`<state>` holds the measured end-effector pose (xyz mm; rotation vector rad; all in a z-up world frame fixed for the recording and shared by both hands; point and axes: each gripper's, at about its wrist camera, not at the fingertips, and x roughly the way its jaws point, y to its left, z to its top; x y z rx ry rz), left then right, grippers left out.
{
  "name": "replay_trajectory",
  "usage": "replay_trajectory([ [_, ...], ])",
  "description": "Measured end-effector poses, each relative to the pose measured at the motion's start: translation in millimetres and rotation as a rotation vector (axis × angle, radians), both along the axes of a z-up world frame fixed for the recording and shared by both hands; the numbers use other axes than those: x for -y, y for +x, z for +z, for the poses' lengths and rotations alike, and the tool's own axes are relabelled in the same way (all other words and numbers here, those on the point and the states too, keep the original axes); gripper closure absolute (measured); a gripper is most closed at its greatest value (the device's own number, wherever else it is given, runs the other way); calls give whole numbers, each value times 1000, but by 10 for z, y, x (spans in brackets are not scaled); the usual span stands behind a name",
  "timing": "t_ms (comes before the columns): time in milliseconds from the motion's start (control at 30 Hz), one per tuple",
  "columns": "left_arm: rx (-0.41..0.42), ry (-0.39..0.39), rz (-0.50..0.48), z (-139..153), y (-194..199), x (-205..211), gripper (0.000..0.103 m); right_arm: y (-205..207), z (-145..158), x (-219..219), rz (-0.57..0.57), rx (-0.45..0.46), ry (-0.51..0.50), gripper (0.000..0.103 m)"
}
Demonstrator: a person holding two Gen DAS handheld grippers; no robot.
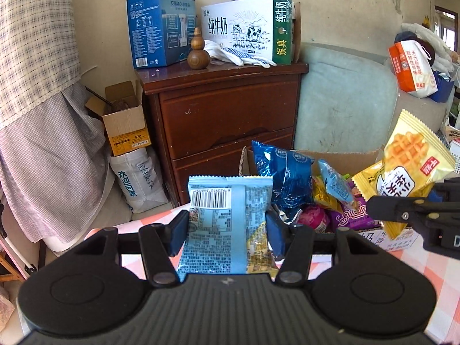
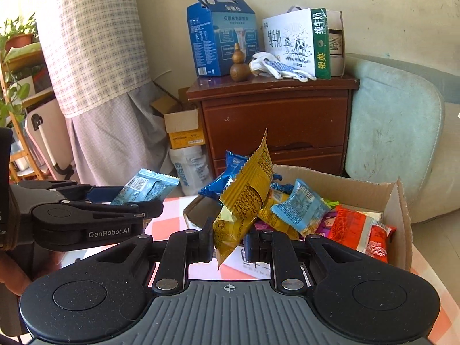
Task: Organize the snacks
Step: 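Carry both bags over the box and release them inside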
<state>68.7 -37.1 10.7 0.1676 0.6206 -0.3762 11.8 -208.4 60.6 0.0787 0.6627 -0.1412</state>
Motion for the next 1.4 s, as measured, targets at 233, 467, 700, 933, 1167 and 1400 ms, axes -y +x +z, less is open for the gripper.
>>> replay_trajectory([
  [233,8,-24,-33,58,-5,254,48,-49,202,349,-96,58,21,86],
  [467,5,-42,-67,75,25,516,48,-67,290,645,-174,82,57,86],
  [700,-18,-42,-82,-28,112,787,48,36,196,791,-210,73,106,86],
  [933,-54,-52,-87,-213,294,1051,44,249,54,947,-229,58,161,81],
  [1167,-82,-93,-50,-264,293,1069,19,220,-62,1181,-353,61,218,43],
  [1400,-65,-8,-33,-105,189,1035,10,136,65,1124,-345,79,184,37],
])
